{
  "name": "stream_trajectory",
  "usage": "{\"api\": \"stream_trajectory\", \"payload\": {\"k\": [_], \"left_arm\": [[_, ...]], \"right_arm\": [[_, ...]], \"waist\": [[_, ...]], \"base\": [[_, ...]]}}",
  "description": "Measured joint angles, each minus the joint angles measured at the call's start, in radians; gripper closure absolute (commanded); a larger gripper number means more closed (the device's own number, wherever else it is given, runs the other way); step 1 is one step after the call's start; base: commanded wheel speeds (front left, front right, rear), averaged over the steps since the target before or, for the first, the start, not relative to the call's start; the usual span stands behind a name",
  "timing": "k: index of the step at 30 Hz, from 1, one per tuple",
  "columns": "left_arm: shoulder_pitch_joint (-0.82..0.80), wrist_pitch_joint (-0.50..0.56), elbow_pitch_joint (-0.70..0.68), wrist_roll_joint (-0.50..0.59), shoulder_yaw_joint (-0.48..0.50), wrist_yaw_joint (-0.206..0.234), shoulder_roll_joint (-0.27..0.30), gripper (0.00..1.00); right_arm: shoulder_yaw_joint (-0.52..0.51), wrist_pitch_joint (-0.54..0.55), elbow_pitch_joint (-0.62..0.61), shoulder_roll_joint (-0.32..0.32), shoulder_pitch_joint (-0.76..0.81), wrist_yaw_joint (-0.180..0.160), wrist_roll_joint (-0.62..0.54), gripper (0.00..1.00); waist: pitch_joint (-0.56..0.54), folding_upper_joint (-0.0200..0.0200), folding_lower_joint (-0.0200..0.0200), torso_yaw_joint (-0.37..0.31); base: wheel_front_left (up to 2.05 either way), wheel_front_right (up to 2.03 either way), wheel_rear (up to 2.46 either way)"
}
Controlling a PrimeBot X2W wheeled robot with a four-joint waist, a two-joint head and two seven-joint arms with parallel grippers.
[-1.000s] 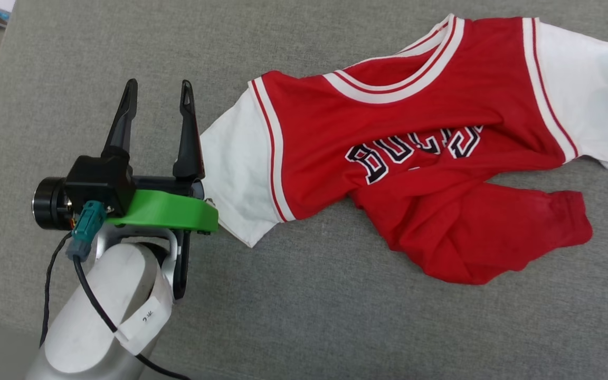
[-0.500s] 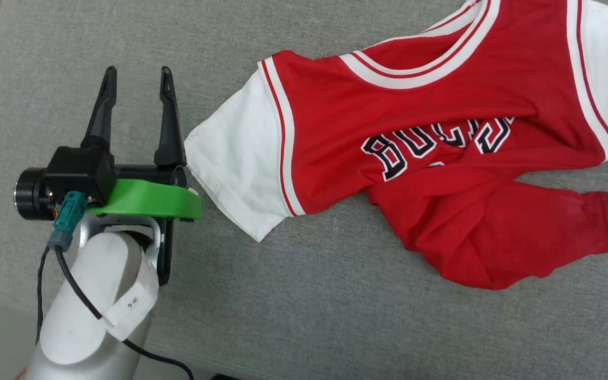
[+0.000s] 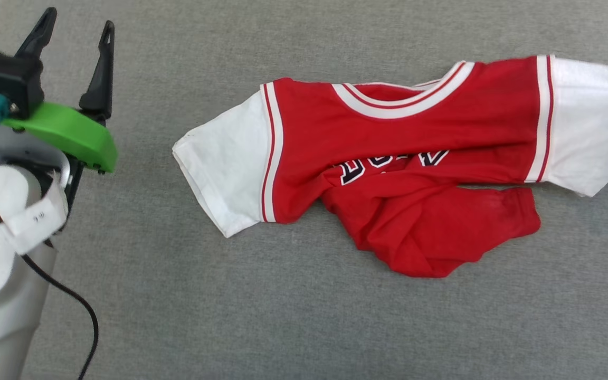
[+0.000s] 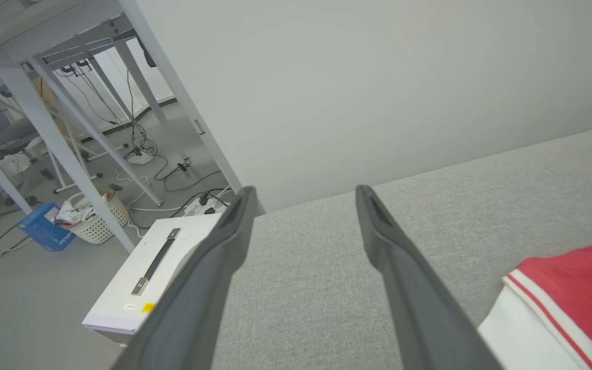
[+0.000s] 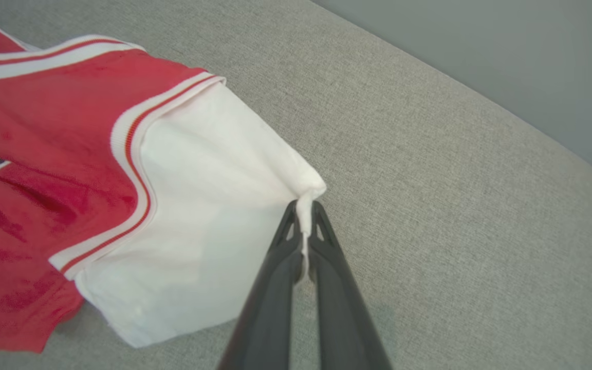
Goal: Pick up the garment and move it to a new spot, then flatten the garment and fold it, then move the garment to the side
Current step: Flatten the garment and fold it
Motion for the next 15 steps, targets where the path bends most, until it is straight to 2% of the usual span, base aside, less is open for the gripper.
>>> {"api": "stream_trajectory", "payload": {"k": [3,5,11,15], "left_arm": [[-0.066,0.135,0.030,-0.055,-0.020,-0.057,0.021,0.00],[-0.121,0.287,0.063,-0.118,-0.056,-0.086,0.034,0.00],[-0.247,0.707,0.128,-0.311,-0.206,-0.106,0.055,0.00],[-0.306,0.869,0.151,-0.421,-0.308,-0.107,0.065,0.00]], "right_arm": [[-0.007,-0.025,-0.033,-0.017,0.052,0.000,0.009,1.00],[-0.018,-0.039,-0.053,-0.023,0.082,0.000,0.012,1.00],[-0.050,-0.045,-0.089,-0.023,0.129,0.000,0.012,1.00],[-0.071,-0.039,-0.108,-0.016,0.131,0.000,0.011,1.00]], "waist": [[-0.018,0.0000,0.0000,-0.037],[-0.028,0.0000,0.0000,-0.064],[-0.037,0.0000,0.0000,-0.120],[-0.018,0.0000,0.0000,-0.139]], "base": [[0.00,0.00,0.00],[0.00,0.00,0.00],[0.00,0.00,0.00],[0.00,0.00,0.00]]}}
